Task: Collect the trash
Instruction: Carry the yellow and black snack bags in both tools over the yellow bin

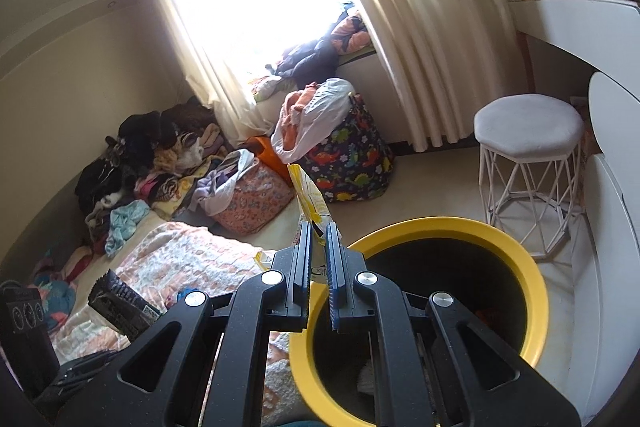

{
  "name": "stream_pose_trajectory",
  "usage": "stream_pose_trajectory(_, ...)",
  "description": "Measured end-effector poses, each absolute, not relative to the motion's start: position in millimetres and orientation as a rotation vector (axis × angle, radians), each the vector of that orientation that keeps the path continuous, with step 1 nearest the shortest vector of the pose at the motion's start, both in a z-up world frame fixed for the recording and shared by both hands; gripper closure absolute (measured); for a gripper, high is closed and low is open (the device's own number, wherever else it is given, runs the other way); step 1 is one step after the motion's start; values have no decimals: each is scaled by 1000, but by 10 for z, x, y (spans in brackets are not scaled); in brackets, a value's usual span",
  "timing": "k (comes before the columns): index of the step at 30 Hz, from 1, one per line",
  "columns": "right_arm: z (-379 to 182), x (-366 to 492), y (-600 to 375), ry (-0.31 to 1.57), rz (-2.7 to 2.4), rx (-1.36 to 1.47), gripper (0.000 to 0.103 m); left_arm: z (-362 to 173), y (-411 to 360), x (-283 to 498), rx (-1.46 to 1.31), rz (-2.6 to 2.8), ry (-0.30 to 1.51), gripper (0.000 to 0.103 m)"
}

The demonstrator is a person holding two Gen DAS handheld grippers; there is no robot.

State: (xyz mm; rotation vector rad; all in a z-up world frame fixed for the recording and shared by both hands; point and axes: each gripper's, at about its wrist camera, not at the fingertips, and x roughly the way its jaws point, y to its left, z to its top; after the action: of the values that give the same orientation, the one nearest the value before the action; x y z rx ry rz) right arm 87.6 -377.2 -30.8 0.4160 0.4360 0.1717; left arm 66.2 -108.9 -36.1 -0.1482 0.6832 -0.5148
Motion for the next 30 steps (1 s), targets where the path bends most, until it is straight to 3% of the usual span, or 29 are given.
stream_pose_trajectory(30,-641,904,-4322,501,-1,514,96,-653,-1607,980,-100,-608,763,96)
